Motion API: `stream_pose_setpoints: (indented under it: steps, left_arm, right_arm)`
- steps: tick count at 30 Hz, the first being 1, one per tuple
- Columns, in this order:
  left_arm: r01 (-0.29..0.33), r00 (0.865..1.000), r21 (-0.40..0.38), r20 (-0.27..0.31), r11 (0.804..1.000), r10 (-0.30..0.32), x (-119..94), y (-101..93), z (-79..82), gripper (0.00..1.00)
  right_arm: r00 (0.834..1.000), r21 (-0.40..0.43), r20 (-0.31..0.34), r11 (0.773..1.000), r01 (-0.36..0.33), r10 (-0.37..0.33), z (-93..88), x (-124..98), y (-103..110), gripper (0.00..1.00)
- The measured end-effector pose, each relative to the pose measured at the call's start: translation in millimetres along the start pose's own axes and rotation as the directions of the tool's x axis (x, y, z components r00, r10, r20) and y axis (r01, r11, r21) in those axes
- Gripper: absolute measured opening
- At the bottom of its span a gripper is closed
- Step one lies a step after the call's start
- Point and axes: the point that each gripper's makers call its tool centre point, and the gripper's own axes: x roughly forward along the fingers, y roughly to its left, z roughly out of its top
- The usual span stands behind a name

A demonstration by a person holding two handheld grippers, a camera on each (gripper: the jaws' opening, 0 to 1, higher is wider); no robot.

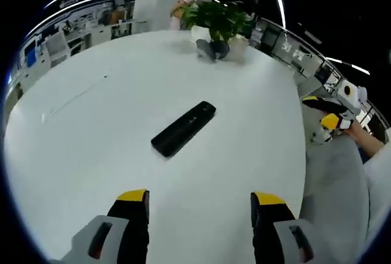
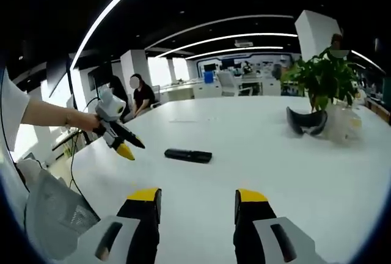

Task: Press the specified remote control buttons in sequence, fully releasing each button before pressing the next.

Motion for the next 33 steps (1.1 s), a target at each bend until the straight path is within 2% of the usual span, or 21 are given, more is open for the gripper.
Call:
stream_pose_setpoints:
  steps: [2,6,7,12,15,19,23,28,33]
  left_arm:
    - [-0.001,1.0,0.013,-0.012,1.0,0.001,3.9,1.6,5.9,0.66]
    - [-0.03,0.996,0.104,-0.079,0.994,0.039,11.7,9.3,7.6,0.64]
    - [-0.031,0.993,0.131,-0.105,0.991,0.045,14.9,11.5,7.1,0.64]
    - [-0.042,0.983,0.222,-0.167,0.974,0.08,28.3,19.6,10.5,0.64]
    - [-0.043,0.974,0.247,-0.207,0.968,0.096,37.8,25.0,12.6,0.63]
    - [-0.039,0.963,0.321,-0.241,0.946,0.122,44.1,26.5,17.8,0.63]
    - [-0.022,0.958,0.365,-0.257,0.931,0.124,49.6,29.1,25.1,0.63]
    - [-0.013,0.939,0.442,-0.302,0.897,0.163,55.9,41.0,34.8,0.63]
    - [0.004,0.937,0.487,-0.307,0.873,0.167,63.9,38.3,48.0,0.62]
  right_arm:
    - [1.0,0.009,0.005,1.0,-0.001,0.0,0.6,-0.4,-0.2,0.45]
    - [1.0,0.015,0.007,1.0,0.005,-0.005,0.6,-0.8,-1.5,0.44]
    - [1.0,0.016,0.008,1.0,0.007,-0.008,0.6,-1.0,-2.0,0.44]
    - [1.0,0.028,0.013,1.0,0.012,-0.012,0.8,-1.3,-3.9,0.42]
    - [1.0,0.029,0.007,0.999,0.014,-0.014,-0.5,-0.8,-4.3,0.42]
    - [1.0,0.018,-0.009,1.0,0.015,-0.014,-3.0,0.3,-3.7,0.41]
    - [1.0,0.018,-0.014,1.0,0.017,-0.016,-4.0,0.3,-4.0,0.41]
    - [1.0,0.024,0.013,1.0,0.006,-0.006,1.8,0.3,-1.9,0.43]
    - [1.0,0.007,-0.014,1.0,0.011,-0.011,-2.6,2.0,-2.5,0.42]
